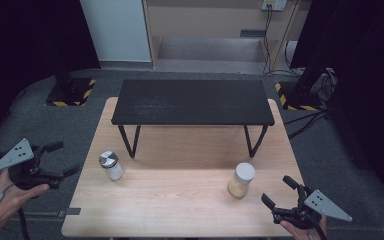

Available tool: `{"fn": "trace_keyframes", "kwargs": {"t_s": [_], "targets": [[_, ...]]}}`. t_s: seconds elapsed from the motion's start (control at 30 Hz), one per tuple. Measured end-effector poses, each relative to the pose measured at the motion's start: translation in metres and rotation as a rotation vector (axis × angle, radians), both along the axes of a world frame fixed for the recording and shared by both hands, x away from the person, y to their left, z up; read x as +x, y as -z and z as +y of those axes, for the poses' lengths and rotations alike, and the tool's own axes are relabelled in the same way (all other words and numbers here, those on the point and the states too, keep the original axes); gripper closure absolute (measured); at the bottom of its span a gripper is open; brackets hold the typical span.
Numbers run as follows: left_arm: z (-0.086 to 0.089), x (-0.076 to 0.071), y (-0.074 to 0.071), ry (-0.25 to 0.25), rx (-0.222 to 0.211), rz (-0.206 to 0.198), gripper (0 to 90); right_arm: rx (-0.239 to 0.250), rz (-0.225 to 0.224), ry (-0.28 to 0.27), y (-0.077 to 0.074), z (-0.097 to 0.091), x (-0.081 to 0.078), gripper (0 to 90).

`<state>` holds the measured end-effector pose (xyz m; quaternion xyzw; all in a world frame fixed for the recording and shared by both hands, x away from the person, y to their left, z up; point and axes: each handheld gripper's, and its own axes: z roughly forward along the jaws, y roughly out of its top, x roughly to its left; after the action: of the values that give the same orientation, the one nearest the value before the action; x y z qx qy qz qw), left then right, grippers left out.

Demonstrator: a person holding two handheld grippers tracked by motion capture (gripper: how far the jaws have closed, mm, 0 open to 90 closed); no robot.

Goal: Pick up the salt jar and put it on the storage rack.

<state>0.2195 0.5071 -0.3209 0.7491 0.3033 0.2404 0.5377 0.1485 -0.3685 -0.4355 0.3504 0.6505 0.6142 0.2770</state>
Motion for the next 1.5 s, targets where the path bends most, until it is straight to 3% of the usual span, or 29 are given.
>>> {"fn": "trace_keyframes", "kwargs": {"t_s": [0.23, 0.5, 0.6, 1.0, 1.5], "targets": [[0.007, 0.013, 0.012, 0.037, 0.018, 0.036, 2.0, 0.001, 0.000, 0.001, 0.000, 0.000, 0.000, 2.6], [0.003, 0.030, 0.028, 0.054, 0.050, 0.091, 2.9, 0.003, 0.002, 0.003, 0.001, 0.000, -0.001, 2.8], [0.001, 0.035, 0.035, 0.062, 0.064, 0.076, 5.6, 0.005, 0.001, 0.004, 0.001, 0.000, -0.001, 2.8], [-0.012, 0.060, 0.060, 0.082, 0.065, 0.115, 5.3, 0.007, 0.005, 0.010, 0.002, 0.000, 0.000, 3.0], [-0.029, 0.081, 0.086, 0.095, 0.060, 0.117, 8.4, 0.011, 0.006, 0.014, 0.002, -0.001, -0.001, 3.4]]}}
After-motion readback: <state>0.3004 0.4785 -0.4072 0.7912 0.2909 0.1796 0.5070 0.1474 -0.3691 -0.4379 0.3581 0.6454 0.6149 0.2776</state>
